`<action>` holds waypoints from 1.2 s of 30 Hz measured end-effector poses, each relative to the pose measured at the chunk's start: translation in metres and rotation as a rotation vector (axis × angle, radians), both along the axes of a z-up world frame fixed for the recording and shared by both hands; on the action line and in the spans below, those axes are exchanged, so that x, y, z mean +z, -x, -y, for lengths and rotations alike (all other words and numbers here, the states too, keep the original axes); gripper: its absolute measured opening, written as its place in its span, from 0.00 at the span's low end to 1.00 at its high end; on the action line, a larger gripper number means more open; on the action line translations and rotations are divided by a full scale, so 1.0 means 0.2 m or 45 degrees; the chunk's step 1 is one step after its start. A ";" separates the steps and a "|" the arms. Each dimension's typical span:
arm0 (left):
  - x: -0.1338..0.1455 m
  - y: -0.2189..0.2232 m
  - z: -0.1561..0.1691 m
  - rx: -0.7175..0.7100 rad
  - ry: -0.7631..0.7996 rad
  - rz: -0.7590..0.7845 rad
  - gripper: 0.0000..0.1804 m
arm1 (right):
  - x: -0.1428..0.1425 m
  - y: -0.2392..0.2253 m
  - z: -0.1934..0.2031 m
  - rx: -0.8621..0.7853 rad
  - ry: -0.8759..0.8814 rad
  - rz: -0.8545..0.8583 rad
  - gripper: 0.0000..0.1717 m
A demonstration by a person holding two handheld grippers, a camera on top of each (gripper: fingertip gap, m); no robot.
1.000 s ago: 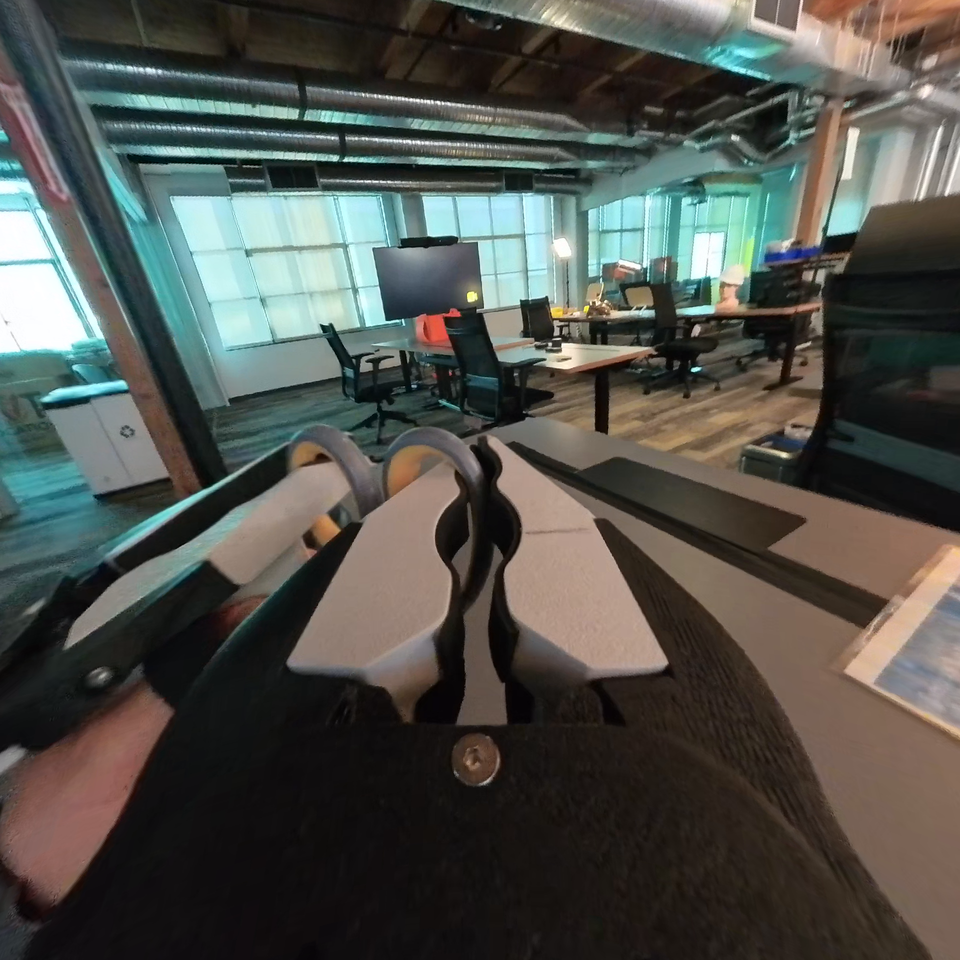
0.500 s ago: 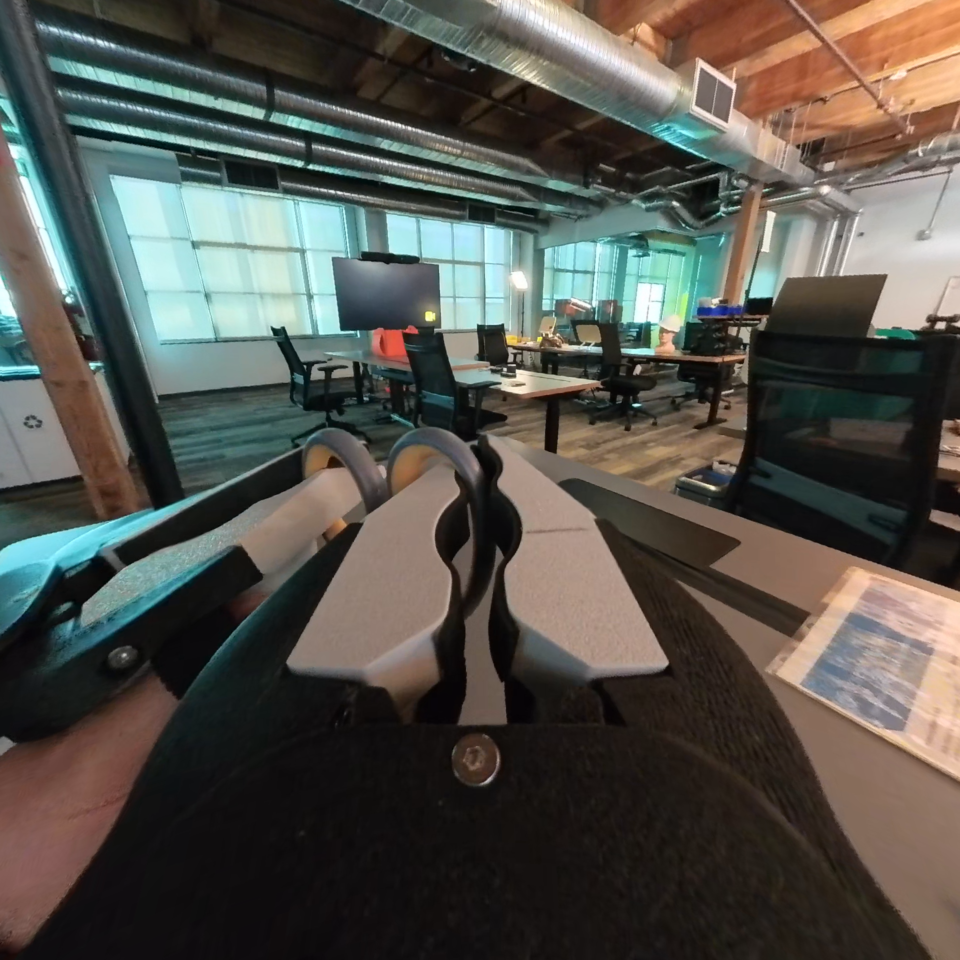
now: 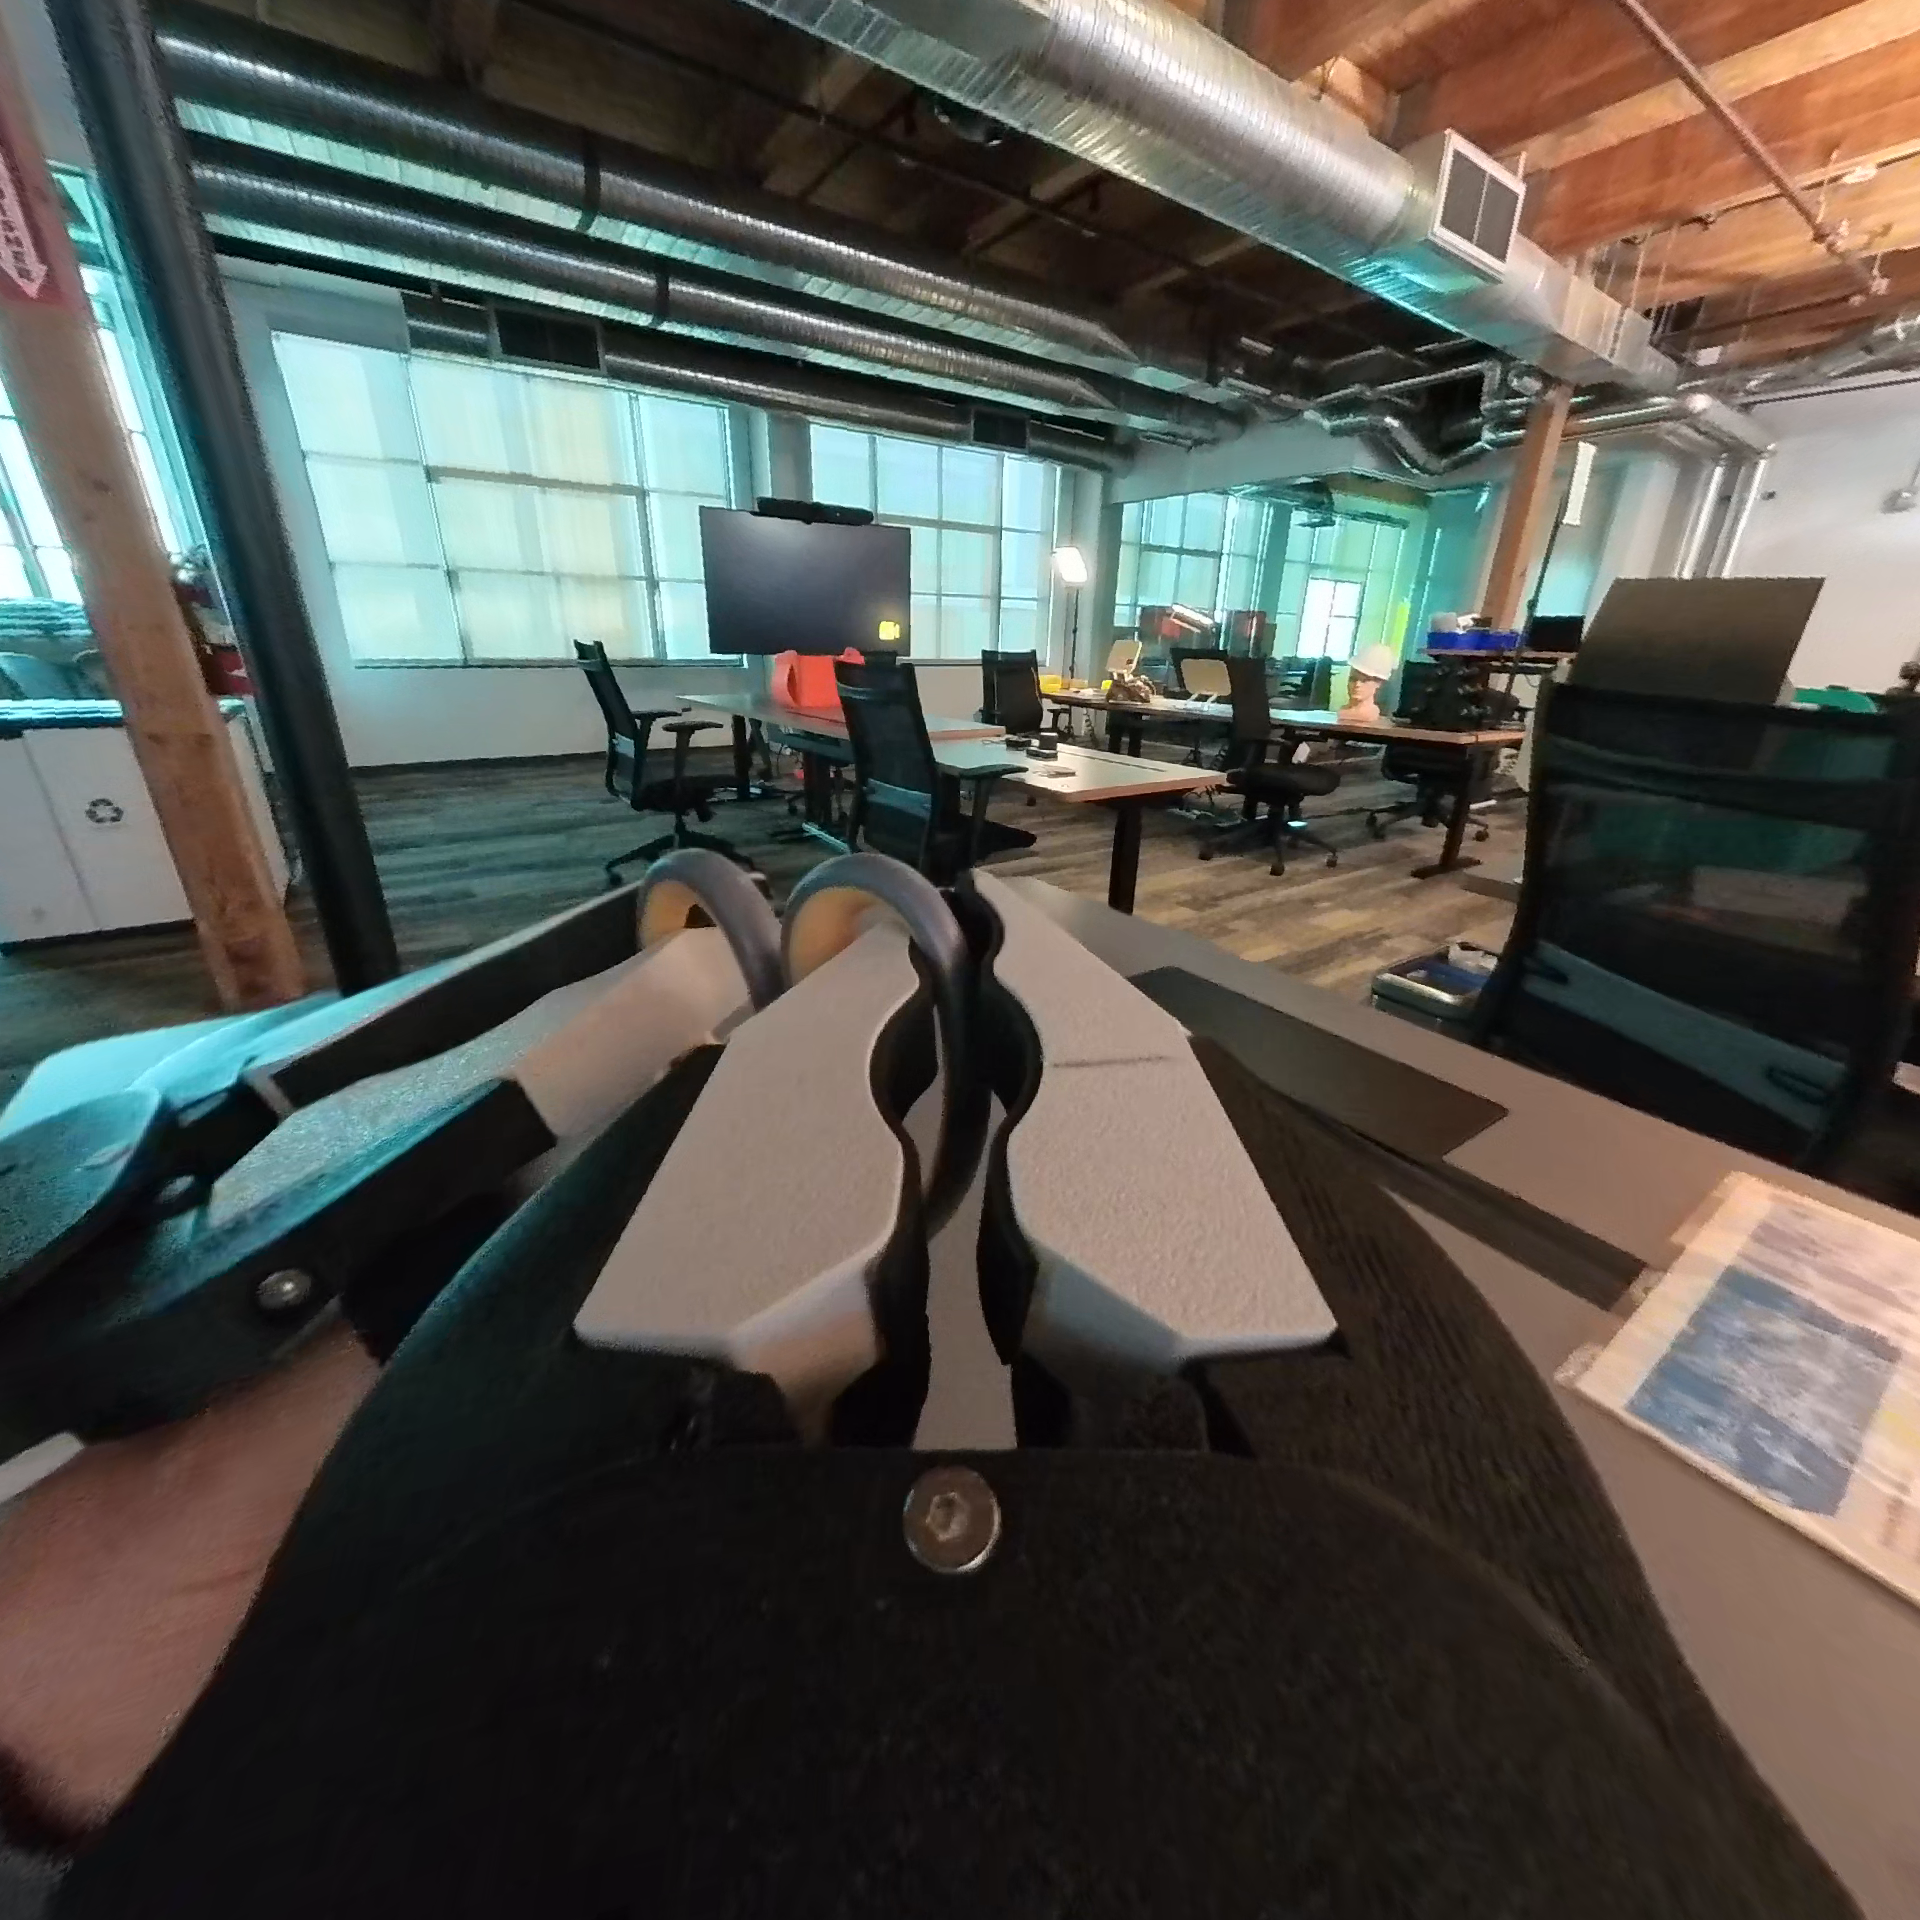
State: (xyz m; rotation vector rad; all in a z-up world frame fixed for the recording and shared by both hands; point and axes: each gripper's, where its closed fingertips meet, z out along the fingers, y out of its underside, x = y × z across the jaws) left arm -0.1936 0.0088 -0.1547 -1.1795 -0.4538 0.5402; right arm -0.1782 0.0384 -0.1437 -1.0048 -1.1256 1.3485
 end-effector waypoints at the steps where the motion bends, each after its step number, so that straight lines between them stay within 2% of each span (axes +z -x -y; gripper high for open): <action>1: 0.01 -0.01 0.00 -0.006 0.004 -0.033 0.03 | 0.01 0.00 0.00 0.008 -0.008 0.002 0.00; 6: 0.02 -0.03 -0.01 -0.044 0.044 -0.100 0.03 | 0.00 0.01 -0.03 0.020 -0.018 0.025 0.00; 17: -0.01 0.09 0.09 -0.029 -0.007 -0.009 0.04 | -0.01 -0.01 -0.28 -0.087 0.111 0.030 0.00; 22: -0.04 0.10 0.08 -0.061 0.011 -0.004 0.04 | -0.01 -0.02 -0.36 -0.112 0.134 0.028 0.00; 30: 0.03 0.00 0.09 -0.205 -0.042 -0.153 0.04 | 0.10 -0.07 -0.34 -0.087 0.050 -0.012 0.00; 36: 0.08 -0.05 0.10 -0.268 -0.070 -0.225 0.04 | 0.16 -0.19 -0.29 -0.090 -0.053 -0.027 0.00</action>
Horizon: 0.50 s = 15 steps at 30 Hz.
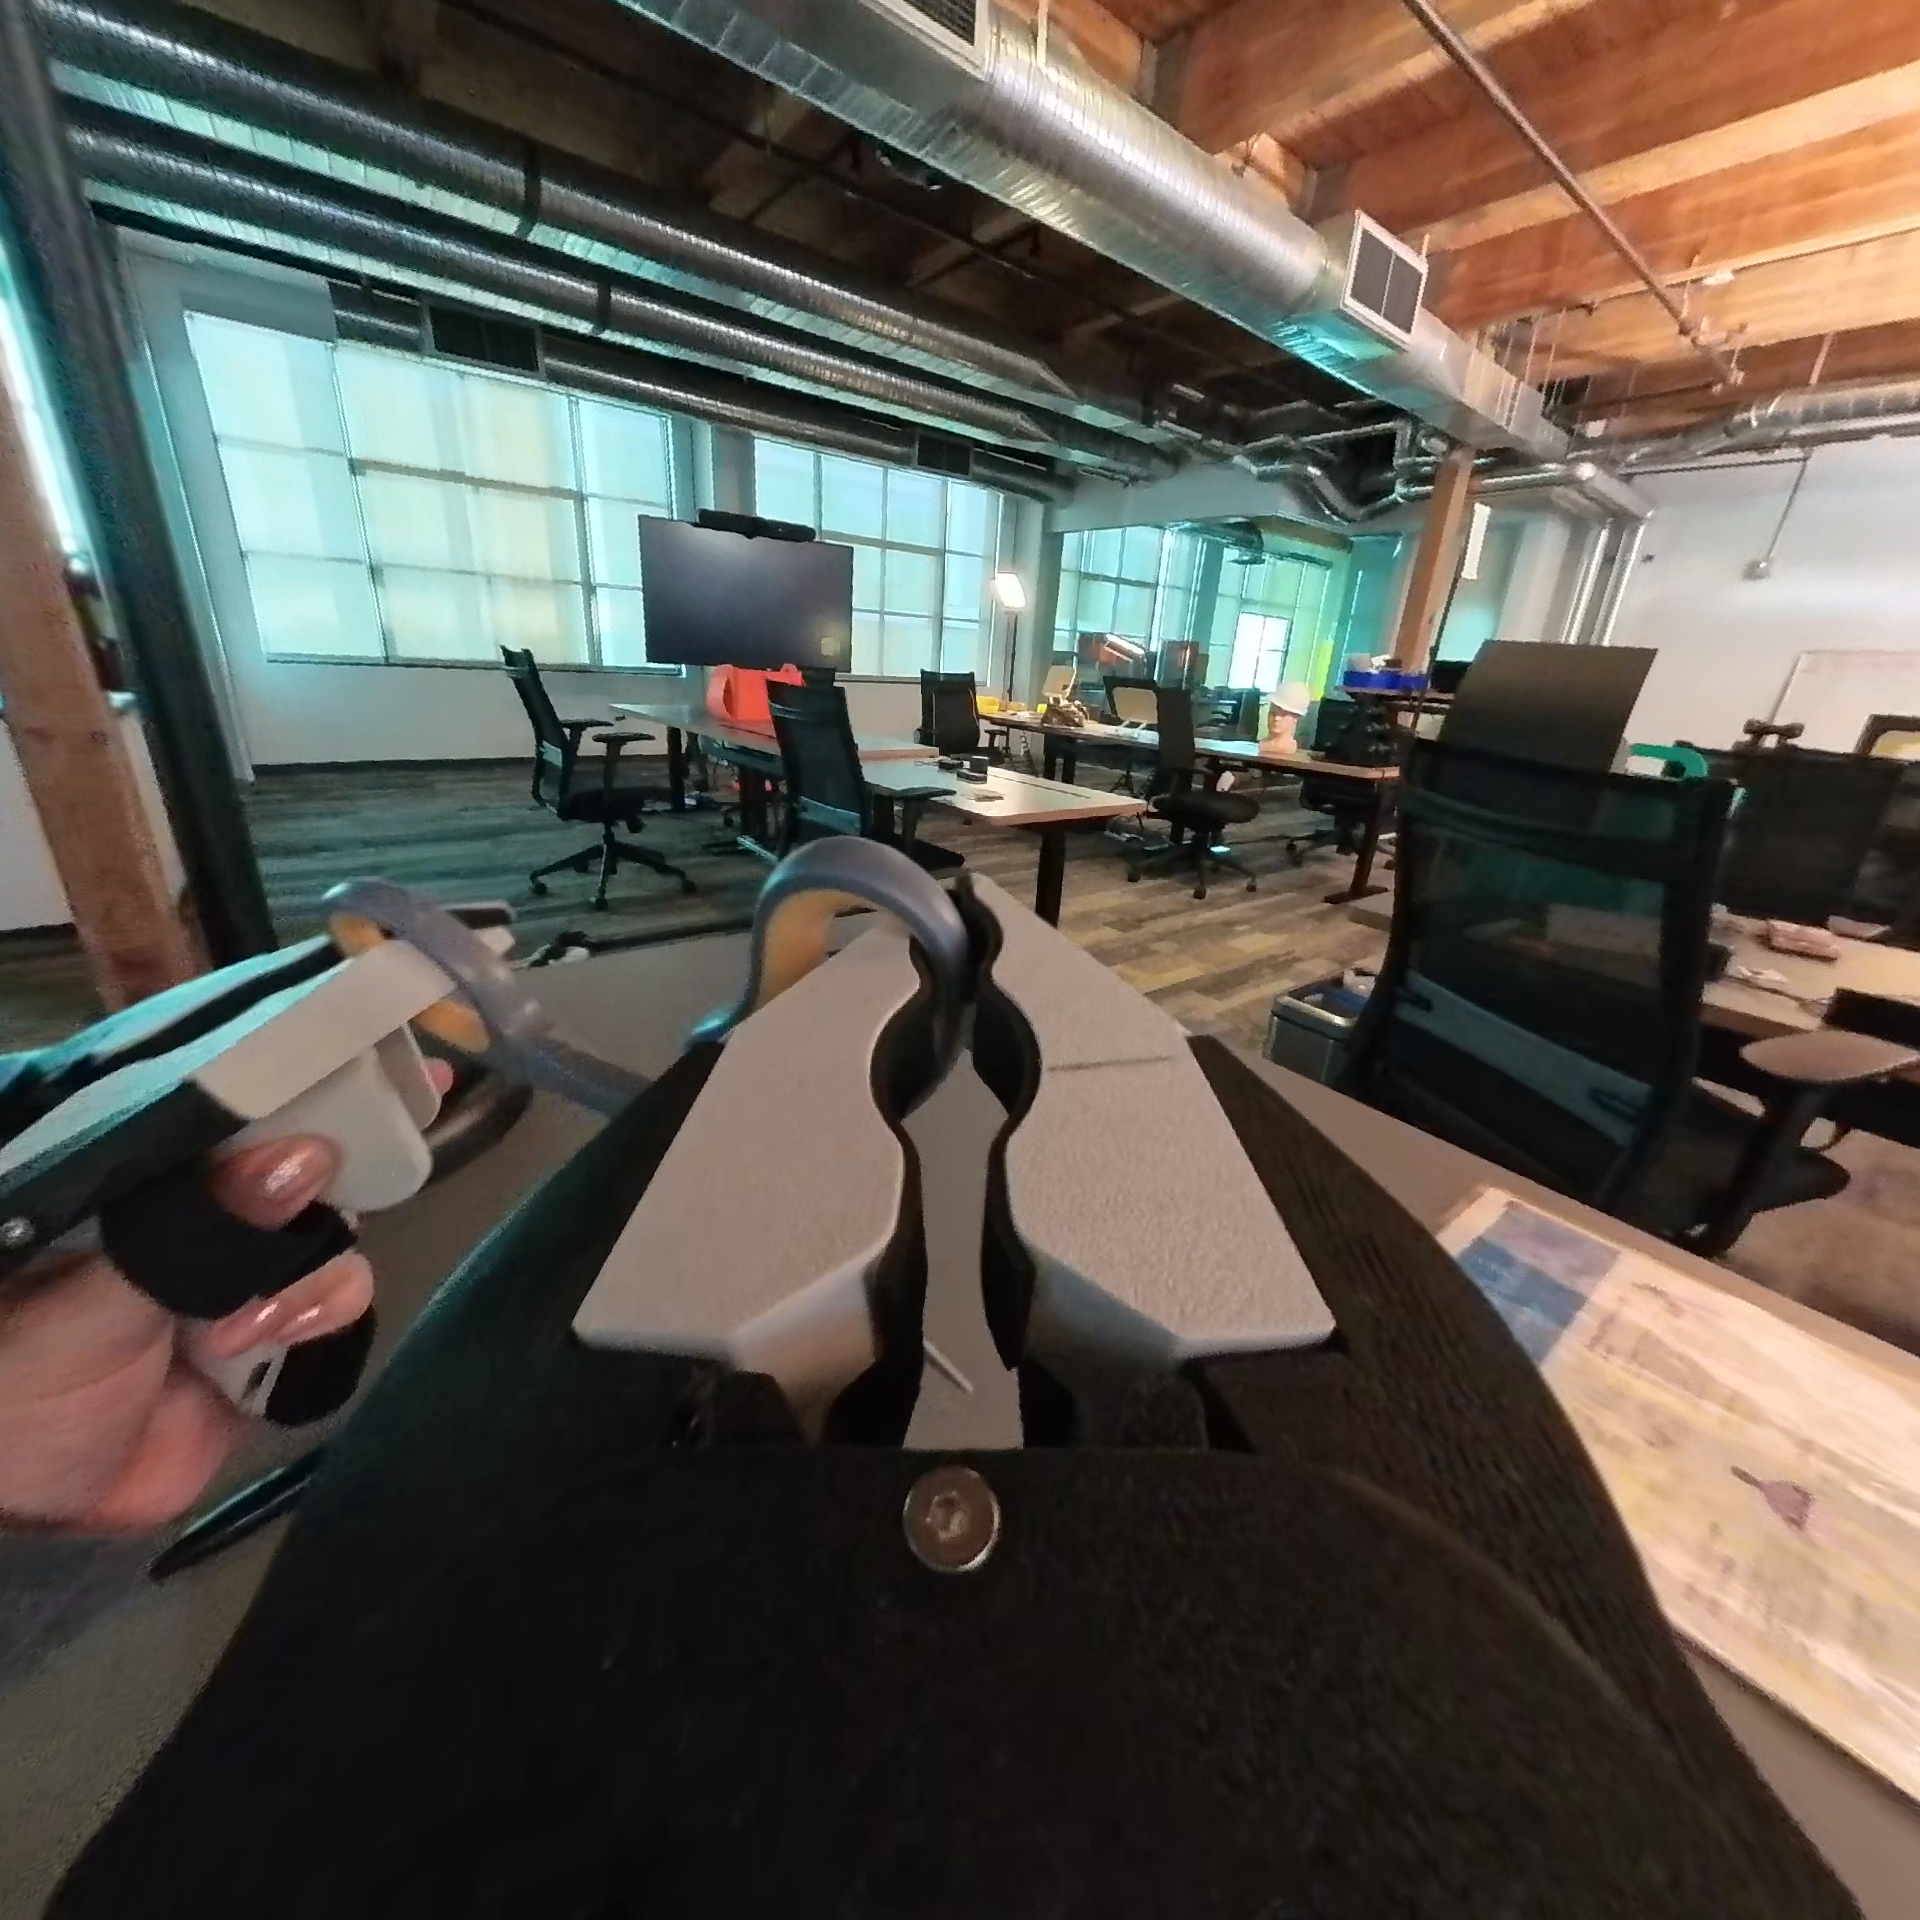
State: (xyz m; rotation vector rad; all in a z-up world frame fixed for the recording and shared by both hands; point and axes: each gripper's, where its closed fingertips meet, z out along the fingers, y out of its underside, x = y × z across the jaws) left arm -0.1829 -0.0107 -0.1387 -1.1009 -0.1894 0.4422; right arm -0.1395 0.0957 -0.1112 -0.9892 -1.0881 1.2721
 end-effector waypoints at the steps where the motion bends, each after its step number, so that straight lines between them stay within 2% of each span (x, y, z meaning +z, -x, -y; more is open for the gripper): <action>1: 0.01 0.00 0.00 -0.020 -0.006 -0.005 0.04 | 0.00 -0.03 0.01 -0.012 -0.015 0.003 0.00; 9: 0.13 -0.09 -0.08 -0.240 0.057 -0.120 0.03 | 0.02 -0.25 0.02 -0.138 0.004 0.007 0.00; 15: 0.14 -0.15 -0.14 -0.393 0.170 -0.256 0.02 | -0.03 -0.38 0.08 -0.225 0.096 0.003 0.00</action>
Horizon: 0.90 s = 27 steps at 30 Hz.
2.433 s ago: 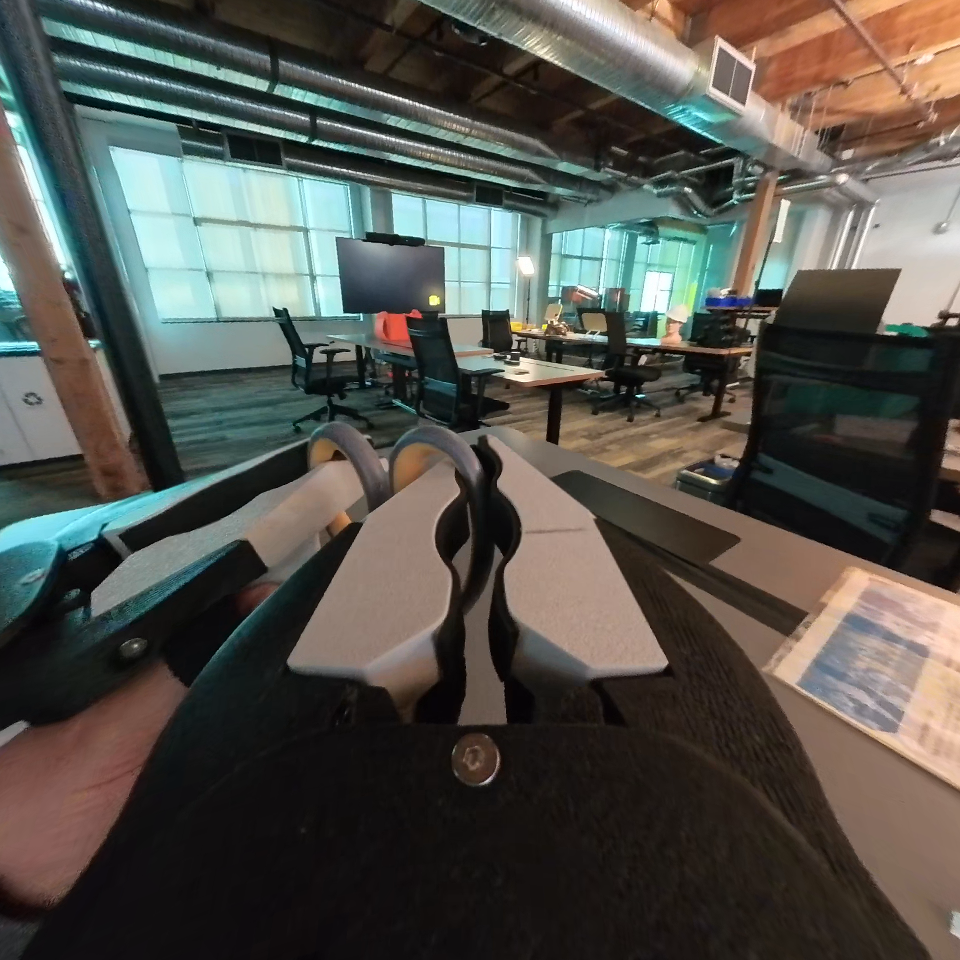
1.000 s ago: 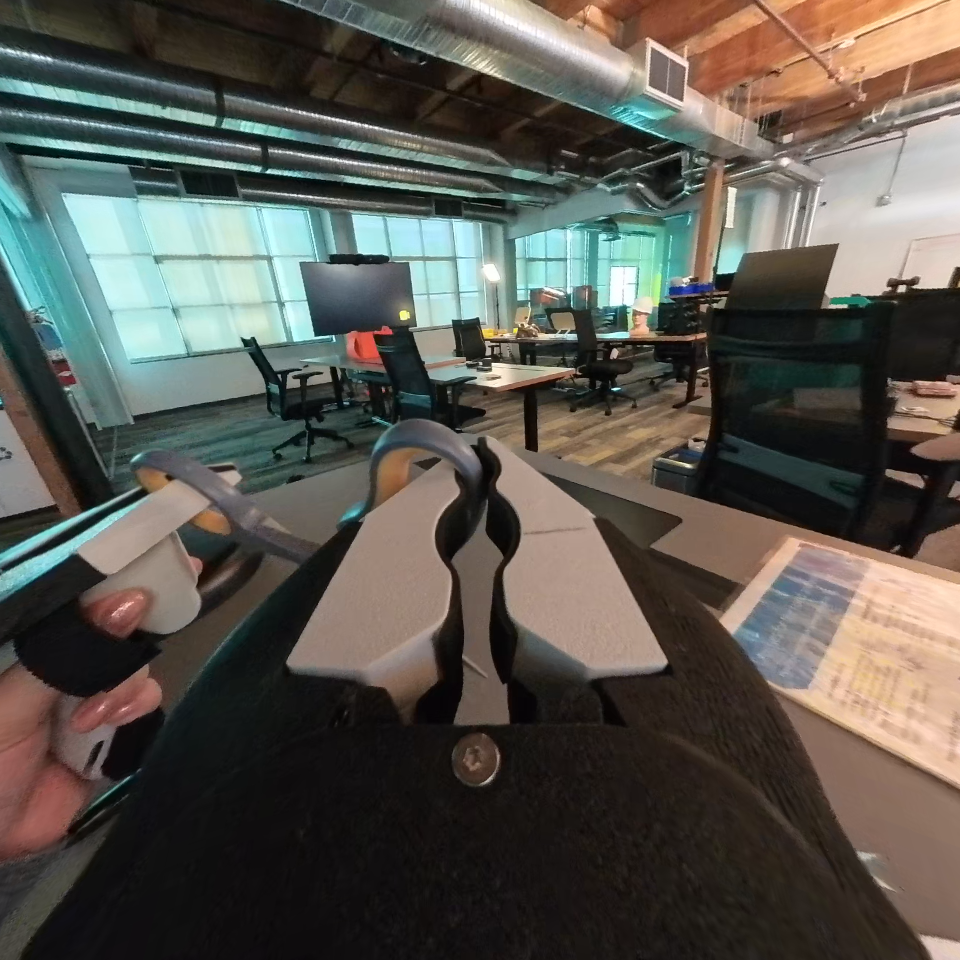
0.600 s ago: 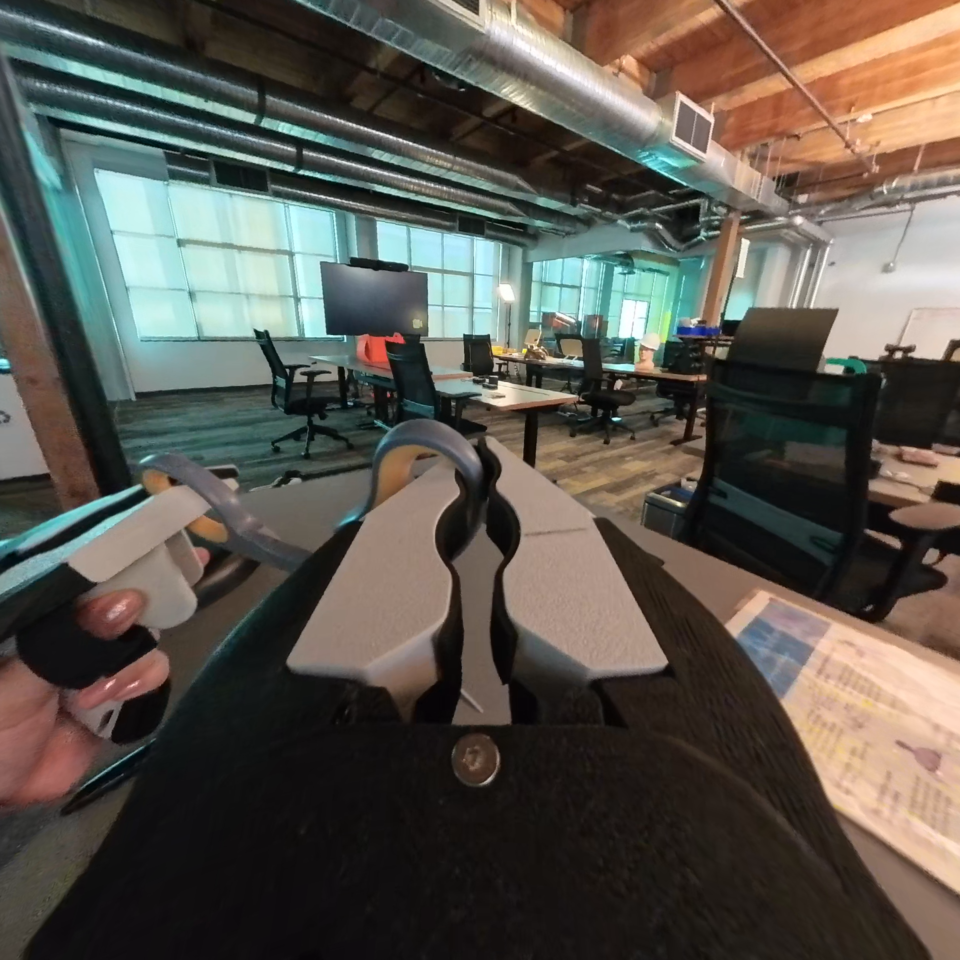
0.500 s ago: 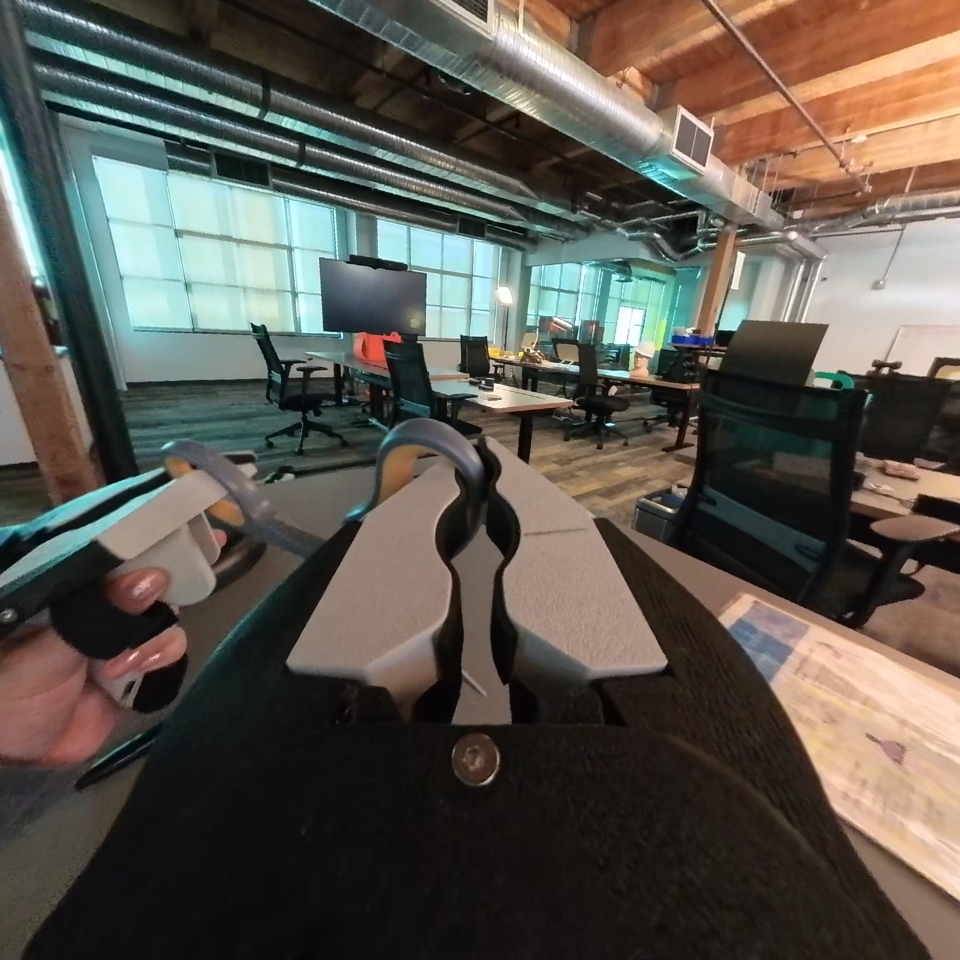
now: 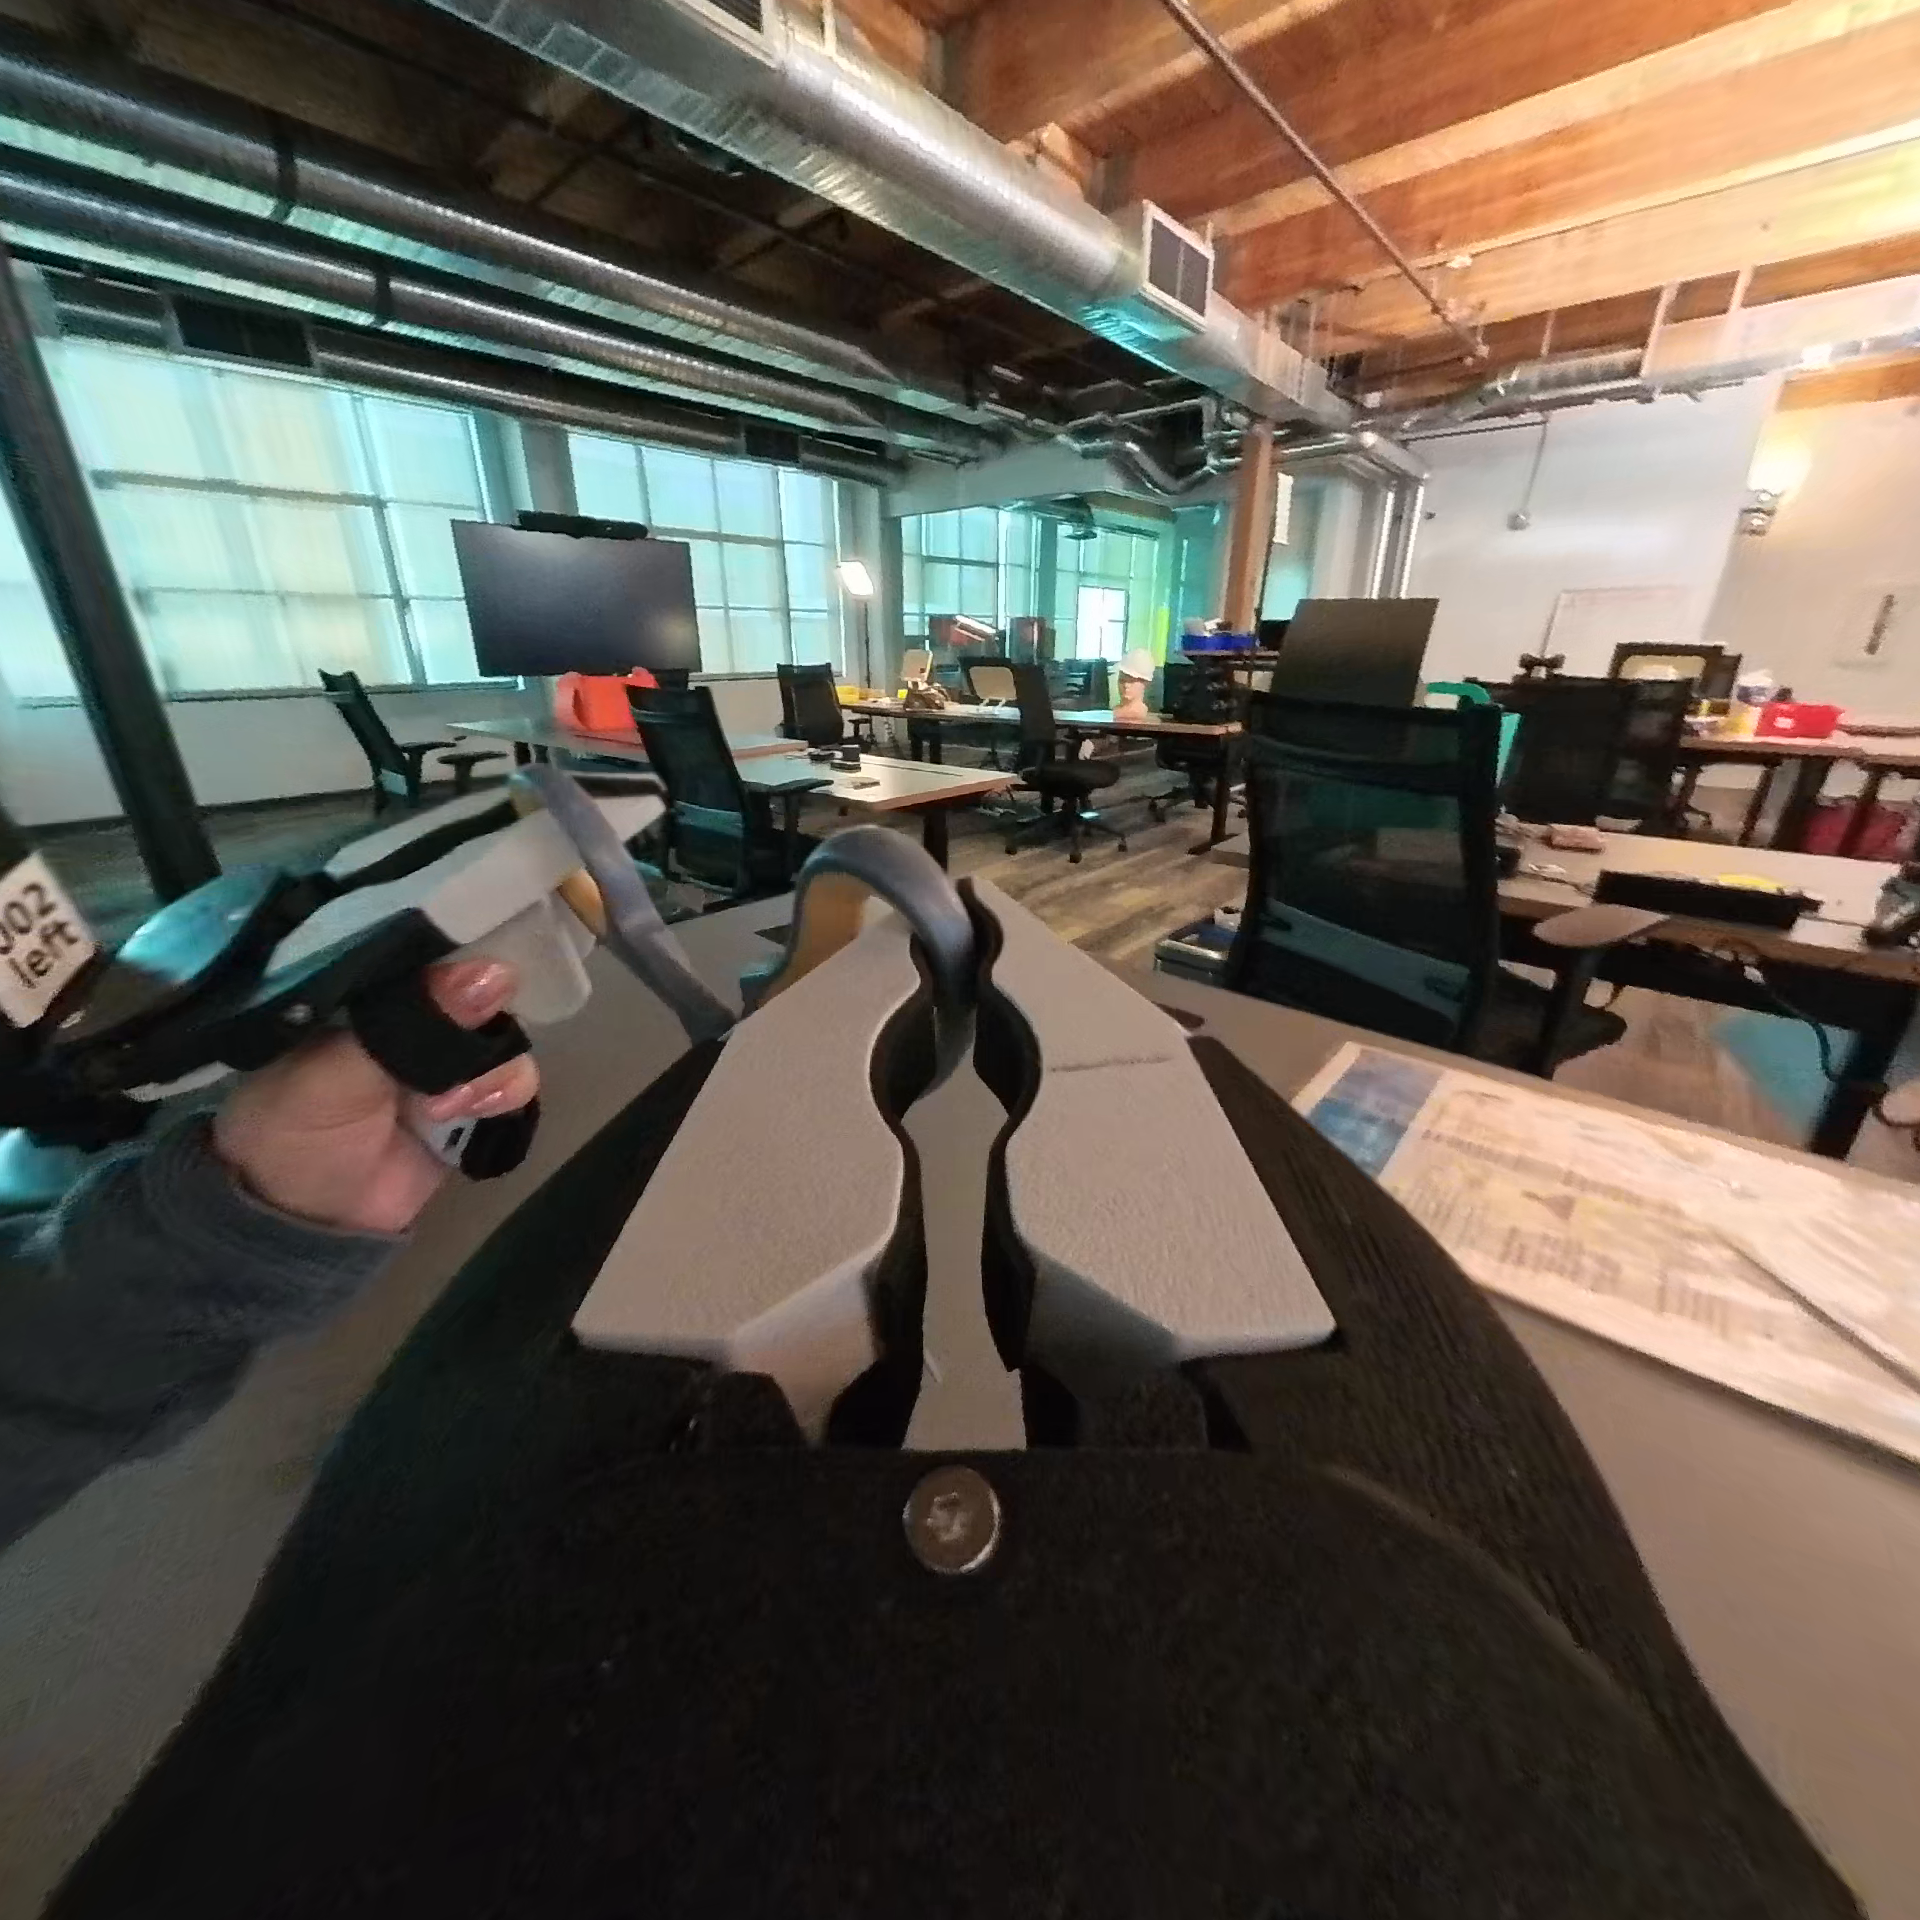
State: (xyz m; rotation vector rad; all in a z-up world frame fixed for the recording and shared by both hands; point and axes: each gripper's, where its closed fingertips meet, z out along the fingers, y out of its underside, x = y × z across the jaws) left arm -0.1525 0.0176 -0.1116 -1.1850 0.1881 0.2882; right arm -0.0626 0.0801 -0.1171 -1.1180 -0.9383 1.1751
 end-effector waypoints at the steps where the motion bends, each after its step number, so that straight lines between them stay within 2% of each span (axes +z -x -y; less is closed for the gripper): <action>1: 0.00 -0.01 -0.01 -0.024 0.015 -0.030 0.02 | -0.01 -0.02 0.02 -0.019 0.006 -0.002 0.00; 5: 0.05 -0.04 -0.04 -0.182 0.086 -0.100 0.01 | -0.04 -0.09 0.09 -0.106 0.001 0.009 0.00; 9: 0.10 -0.09 -0.07 -0.424 0.233 -0.107 0.01 | -0.05 -0.12 0.15 -0.145 0.031 0.034 0.00; 12: 0.08 -0.09 -0.06 -0.523 0.355 -0.111 0.01 | -0.09 -0.11 0.20 -0.137 0.074 0.099 0.00; 17: -0.02 0.00 -0.07 -0.540 0.528 -0.069 0.00 | -0.15 -0.05 0.30 -0.138 0.082 0.221 0.00; 27: -0.09 0.11 -0.12 -0.494 0.550 -0.013 0.00 | -0.22 0.04 0.39 -0.213 0.118 0.234 0.00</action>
